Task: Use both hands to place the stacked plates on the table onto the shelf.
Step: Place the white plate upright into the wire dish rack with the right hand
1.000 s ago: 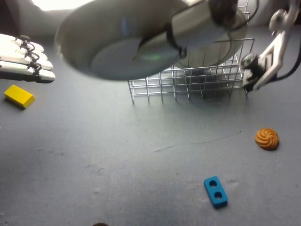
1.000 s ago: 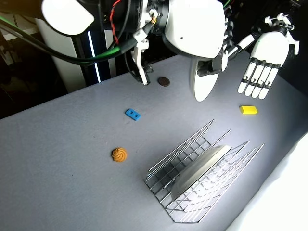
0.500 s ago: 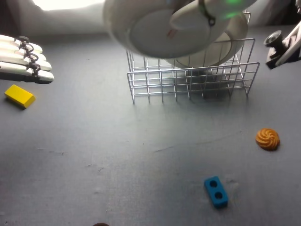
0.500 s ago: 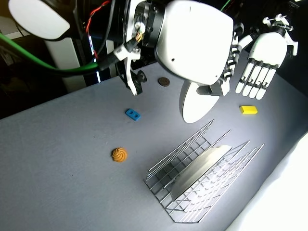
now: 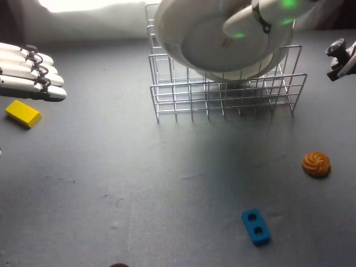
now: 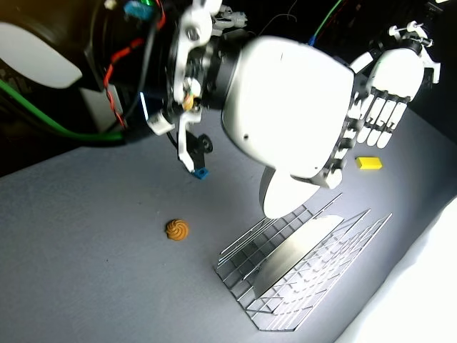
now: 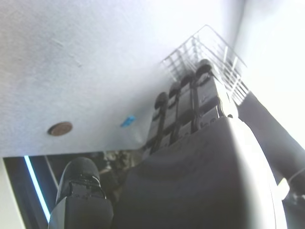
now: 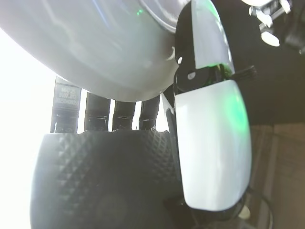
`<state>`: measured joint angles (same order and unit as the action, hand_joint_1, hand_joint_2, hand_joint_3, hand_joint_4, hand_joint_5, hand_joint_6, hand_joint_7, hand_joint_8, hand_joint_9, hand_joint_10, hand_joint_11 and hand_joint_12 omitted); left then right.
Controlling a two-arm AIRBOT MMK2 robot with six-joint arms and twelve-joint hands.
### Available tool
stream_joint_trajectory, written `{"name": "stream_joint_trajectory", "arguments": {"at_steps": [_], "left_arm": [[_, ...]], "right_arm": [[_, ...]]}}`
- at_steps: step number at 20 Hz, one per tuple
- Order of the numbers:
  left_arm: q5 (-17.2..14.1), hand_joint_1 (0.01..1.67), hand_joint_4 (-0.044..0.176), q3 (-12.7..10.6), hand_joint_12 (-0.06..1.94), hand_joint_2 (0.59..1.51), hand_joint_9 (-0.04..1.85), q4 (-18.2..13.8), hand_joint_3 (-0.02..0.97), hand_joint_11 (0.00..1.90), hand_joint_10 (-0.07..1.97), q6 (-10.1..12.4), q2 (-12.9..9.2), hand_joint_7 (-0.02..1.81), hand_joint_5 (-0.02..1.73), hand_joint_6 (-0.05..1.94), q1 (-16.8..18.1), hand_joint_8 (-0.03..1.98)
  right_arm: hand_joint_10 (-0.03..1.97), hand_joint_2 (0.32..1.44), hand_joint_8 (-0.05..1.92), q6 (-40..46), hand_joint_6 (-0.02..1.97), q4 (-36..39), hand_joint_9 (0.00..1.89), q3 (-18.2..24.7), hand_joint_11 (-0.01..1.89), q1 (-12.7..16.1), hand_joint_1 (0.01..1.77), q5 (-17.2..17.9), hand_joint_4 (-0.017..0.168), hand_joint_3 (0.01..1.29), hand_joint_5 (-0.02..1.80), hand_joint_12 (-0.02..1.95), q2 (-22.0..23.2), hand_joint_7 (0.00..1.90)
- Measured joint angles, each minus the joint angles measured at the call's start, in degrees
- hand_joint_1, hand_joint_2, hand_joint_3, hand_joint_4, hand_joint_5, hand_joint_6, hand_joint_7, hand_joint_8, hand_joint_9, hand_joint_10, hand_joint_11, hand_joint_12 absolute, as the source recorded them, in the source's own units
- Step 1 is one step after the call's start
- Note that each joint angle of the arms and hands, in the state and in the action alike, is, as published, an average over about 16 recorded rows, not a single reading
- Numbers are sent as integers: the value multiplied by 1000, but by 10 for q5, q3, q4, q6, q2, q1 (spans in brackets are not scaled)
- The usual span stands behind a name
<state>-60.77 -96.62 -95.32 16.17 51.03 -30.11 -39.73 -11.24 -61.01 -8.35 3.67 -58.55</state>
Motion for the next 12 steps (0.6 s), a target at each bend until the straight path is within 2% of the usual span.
{"name": "stream_joint_trajectory", "arguments": {"at_steps": [12], "left_arm": [[-2,16,0,11,-15,1093,22,-7,21,16,12,-2,-1,18,21,17,0,-13]], "right_arm": [[867,992,942,-1,777,23,1094,-55,880,-38,1214,7,-8,11,985,1320,-42,1084]]}}
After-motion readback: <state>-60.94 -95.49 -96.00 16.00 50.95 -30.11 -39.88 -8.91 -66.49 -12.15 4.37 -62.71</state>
